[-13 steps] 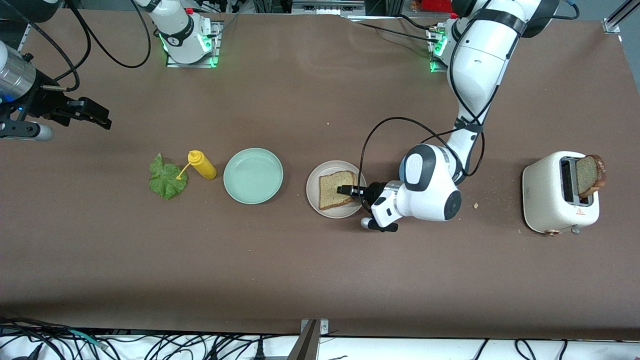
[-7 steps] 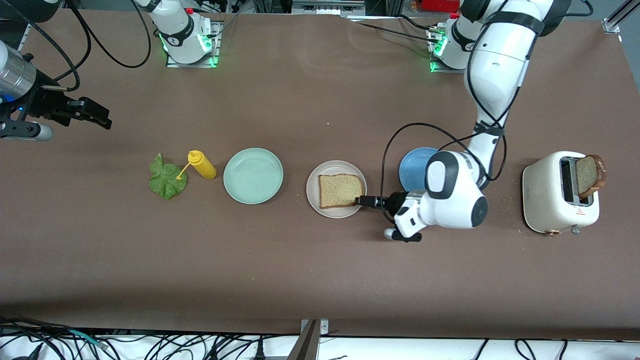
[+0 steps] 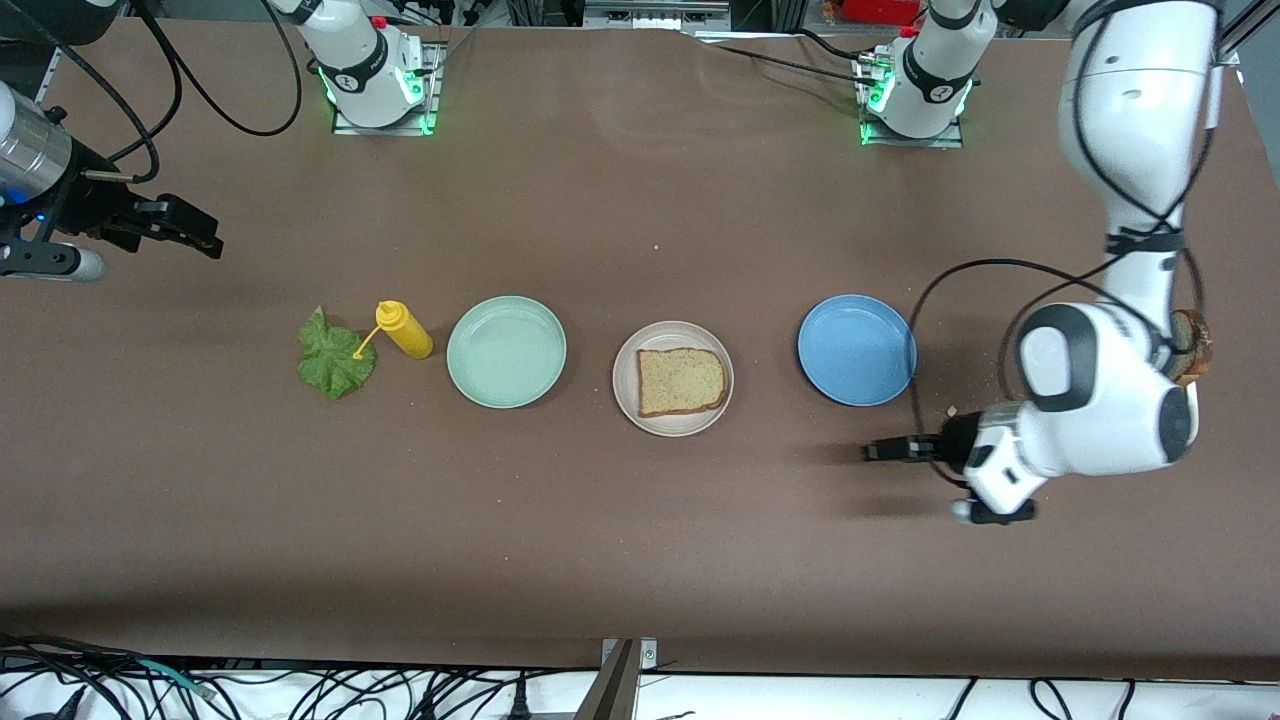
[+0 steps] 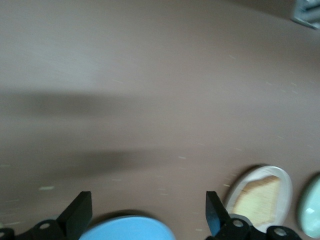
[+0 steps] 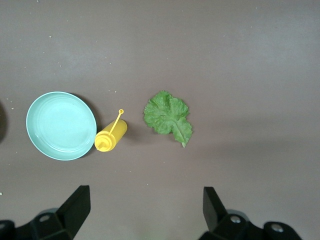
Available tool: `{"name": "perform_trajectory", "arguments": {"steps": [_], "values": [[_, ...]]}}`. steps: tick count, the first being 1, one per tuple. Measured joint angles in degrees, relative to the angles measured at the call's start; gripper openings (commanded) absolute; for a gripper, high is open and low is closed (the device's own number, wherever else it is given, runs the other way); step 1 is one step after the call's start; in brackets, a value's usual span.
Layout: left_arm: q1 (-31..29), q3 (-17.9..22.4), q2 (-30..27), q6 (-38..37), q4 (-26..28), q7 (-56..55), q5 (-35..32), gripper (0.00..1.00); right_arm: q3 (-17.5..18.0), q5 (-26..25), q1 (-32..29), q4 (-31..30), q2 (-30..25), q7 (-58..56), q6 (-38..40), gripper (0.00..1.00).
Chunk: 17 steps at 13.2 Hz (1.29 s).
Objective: Make sandwich in beige plate with both arms
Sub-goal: 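Open the left gripper and draw the left arm back beside the toaster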
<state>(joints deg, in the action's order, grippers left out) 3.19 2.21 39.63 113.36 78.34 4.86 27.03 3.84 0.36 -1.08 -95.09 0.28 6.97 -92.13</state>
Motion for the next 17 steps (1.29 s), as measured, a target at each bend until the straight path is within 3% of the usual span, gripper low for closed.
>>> {"name": "perform_trajectory", "arguments": {"steps": [3, 7, 17], "values": [[-4.2, 0.1, -3.6, -2.3, -0.1, 0.0, -9.5, 1.00, 0.0, 0.0, 0.0, 0.0, 0.0, 0.0, 0.0, 1.00], [-4.5, 0.1, -9.0, -5.9, -0.2, -0.2, -20.7, 1.00, 0.0, 0.0, 0.0, 0.0, 0.0, 0.0, 0.0, 1.00], [-6.0, 0.5, -12.8, -10.7, 0.0, -0.3, -22.2, 1.00, 0.5, 1.2, 0.0, 0.0, 0.7, -0.1, 3.7, 1.00]]}}
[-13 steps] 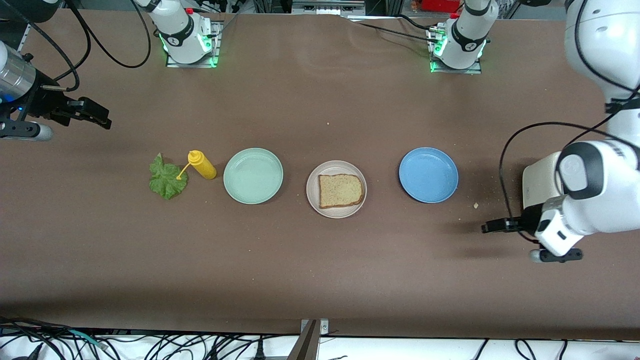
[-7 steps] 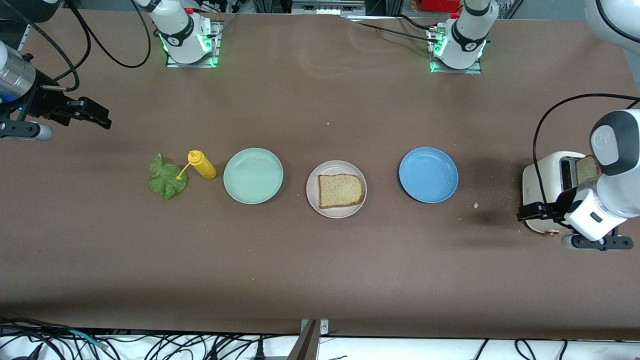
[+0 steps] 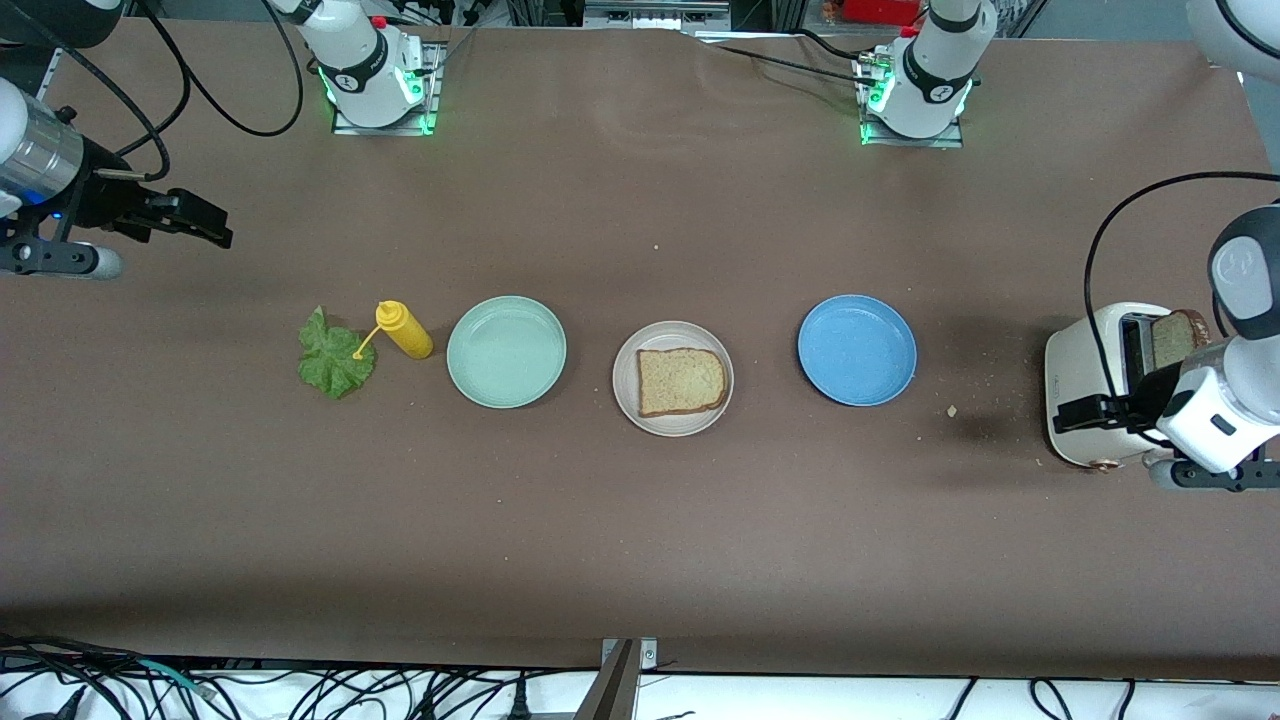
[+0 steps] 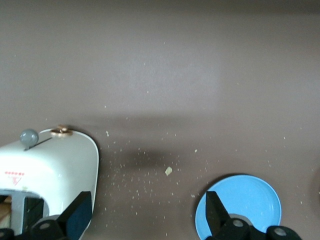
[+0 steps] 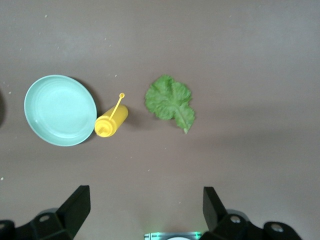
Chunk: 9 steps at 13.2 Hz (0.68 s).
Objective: Make sandwich in beige plate with both arms
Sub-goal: 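Open the left gripper and draw the left arm back beside the toaster, then reach the right gripper toward the yellow mustard bottle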
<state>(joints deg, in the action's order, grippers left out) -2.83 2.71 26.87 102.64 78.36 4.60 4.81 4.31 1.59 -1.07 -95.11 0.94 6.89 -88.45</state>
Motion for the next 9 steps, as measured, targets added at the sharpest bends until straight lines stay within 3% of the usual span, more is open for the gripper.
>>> {"name": "perform_trajectory", "arguments": {"steps": [6, 9], "values": [[0.0, -0.1, -2.2, -2.9, 0.0, 0.0, -1.8, 1.00, 0.2, 0.9, 0.1, -0.7, 4.4, -13.9, -2.8, 0.99], [-0.1, -0.1, -2.2, -2.9, 0.0, 0.0, -5.8, 1.00, -1.2, 5.8, 0.0, -4.8, 4.8, -26.8, -8.9, 0.99]]}}
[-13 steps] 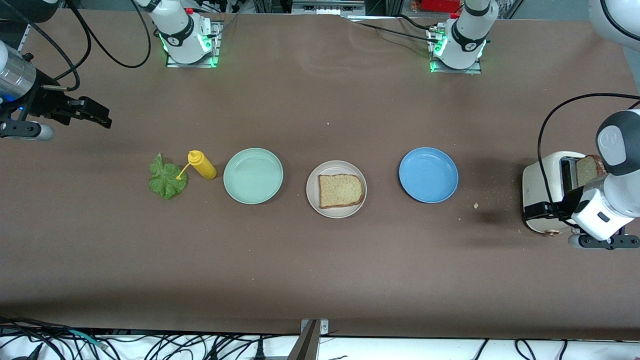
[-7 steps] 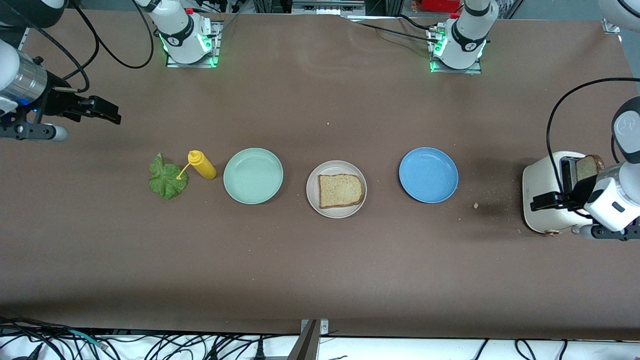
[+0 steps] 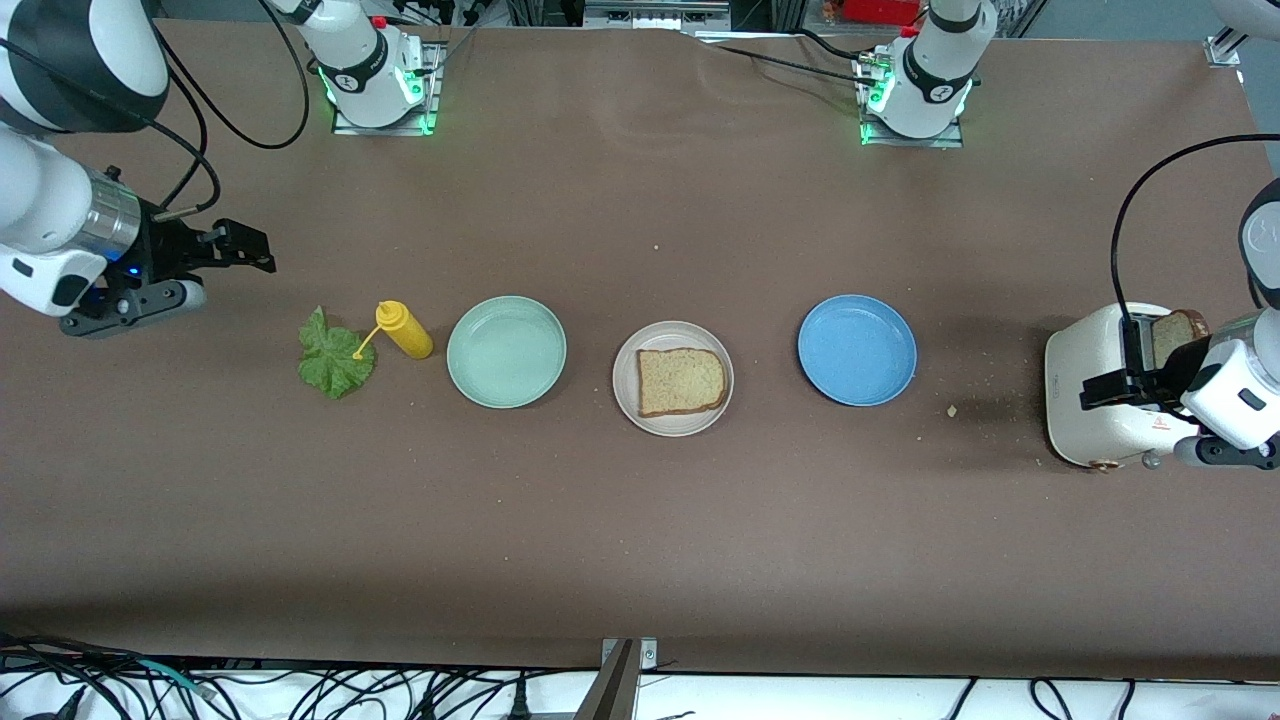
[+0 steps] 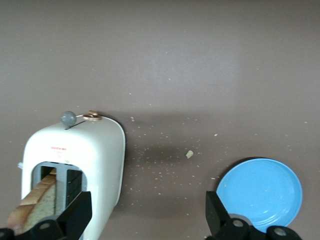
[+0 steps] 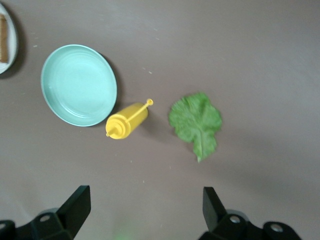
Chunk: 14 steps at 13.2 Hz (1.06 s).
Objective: Make sandwich in beige plate with both arms
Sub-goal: 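Reach the right gripper toward the yellow mustard bottle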
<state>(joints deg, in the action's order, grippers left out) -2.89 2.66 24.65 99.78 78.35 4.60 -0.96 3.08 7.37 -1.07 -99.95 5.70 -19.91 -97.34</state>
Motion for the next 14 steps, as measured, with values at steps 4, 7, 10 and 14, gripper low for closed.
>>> {"name": "perform_trajectory", "arguments": {"steps": [4, 7, 10, 14], "values": [[0.0, 0.0, 0.0, 0.1, 0.0, 0.0, 0.0, 1.00, -5.7, 11.0, -0.4, -8.8, 0.3, -24.2, -10.3, 0.99], [0.3, -0.3, 0.0, 1.1, 0.0, 0.0, 0.0, 1.00, -6.7, 17.1, -0.4, -13.6, 0.6, -38.3, -15.1, 0.99], [0.6, -0.6, 0.0, 2.8, 0.0, 0.0, 0.0, 1.00, -8.1, 26.8, -0.4, -18.2, 0.7, -53.9, -17.1, 0.99], [0.6, -0.6, 0.0, 3.0, 0.0, 0.0, 0.0, 1.00, -11.2, 36.2, -0.6, -20.9, 3.0, -71.7, -17.3, 0.99]]}}
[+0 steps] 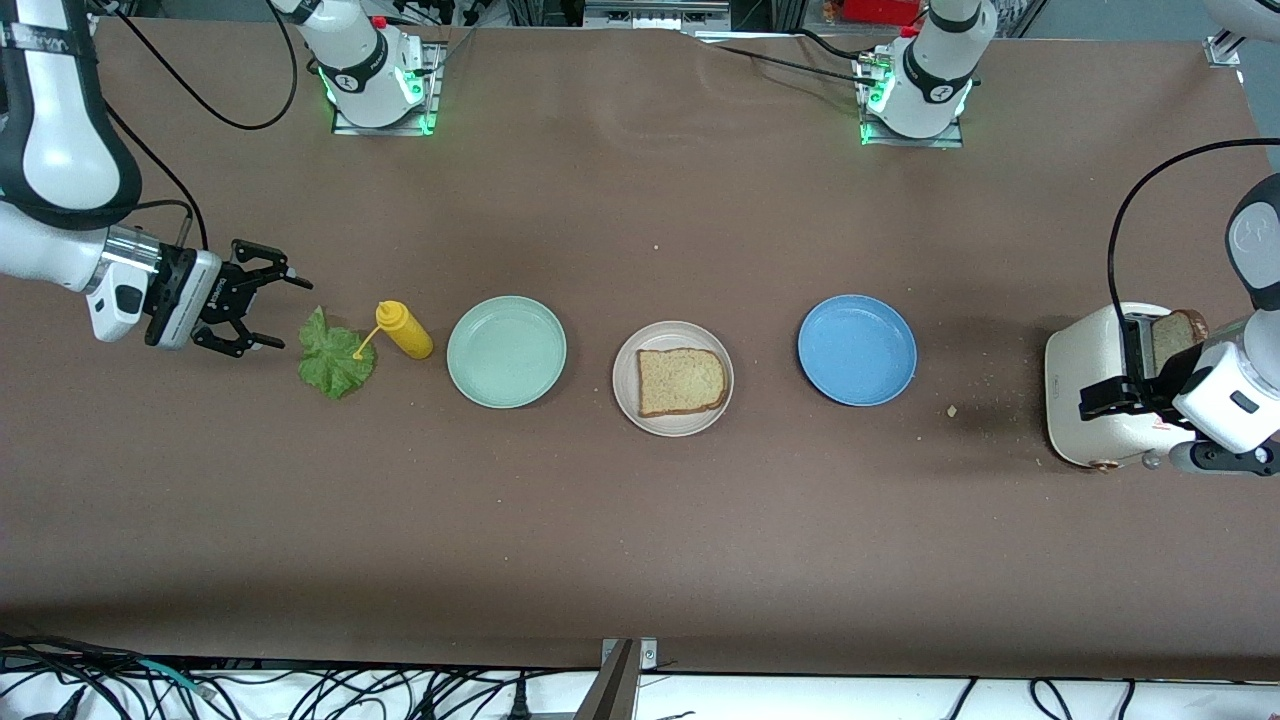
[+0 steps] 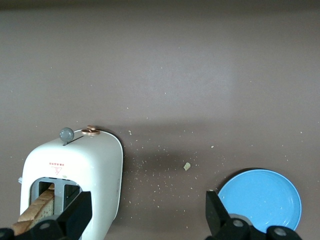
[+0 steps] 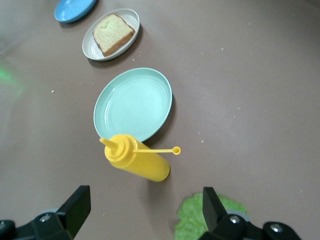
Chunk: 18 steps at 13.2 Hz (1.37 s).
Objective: Make sandwich in beige plate with both arms
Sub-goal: 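Reach the right gripper toward the yellow mustard bottle, then close the right gripper around the yellow mustard bottle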
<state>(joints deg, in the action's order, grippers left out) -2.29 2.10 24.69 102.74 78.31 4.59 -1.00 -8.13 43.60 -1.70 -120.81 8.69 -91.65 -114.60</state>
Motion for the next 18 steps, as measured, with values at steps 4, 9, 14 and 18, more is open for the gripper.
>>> {"name": "perform_trajectory", "arguments": {"steps": [4, 9, 14, 18], "values": [[0.0, 0.0, 0.0, 0.0, 0.0, 0.0, 0.0, 1.00, -0.4, 6.6, -1.1, -0.7, 4.6, -13.3, 0.7, 0.99], [-0.3, 0.1, 0.0, 0.0, 0.0, 0.0, 0.0, 1.00, -0.7, 13.6, -4.7, -1.0, 10.9, -28.2, 7.5, 0.99], [-0.3, 0.0, 0.0, 0.0, 0.0, 0.0, 0.0, 1.00, -0.7, 17.7, -5.7, -1.0, 14.2, -37.3, 14.4, 0.99], [-0.1, -0.3, 0.0, -0.1, 0.0, 0.0, 0.0, 1.00, -0.2, 17.9, -5.8, -1.0, 15.8, -42.3, 16.3, 0.99]]}}
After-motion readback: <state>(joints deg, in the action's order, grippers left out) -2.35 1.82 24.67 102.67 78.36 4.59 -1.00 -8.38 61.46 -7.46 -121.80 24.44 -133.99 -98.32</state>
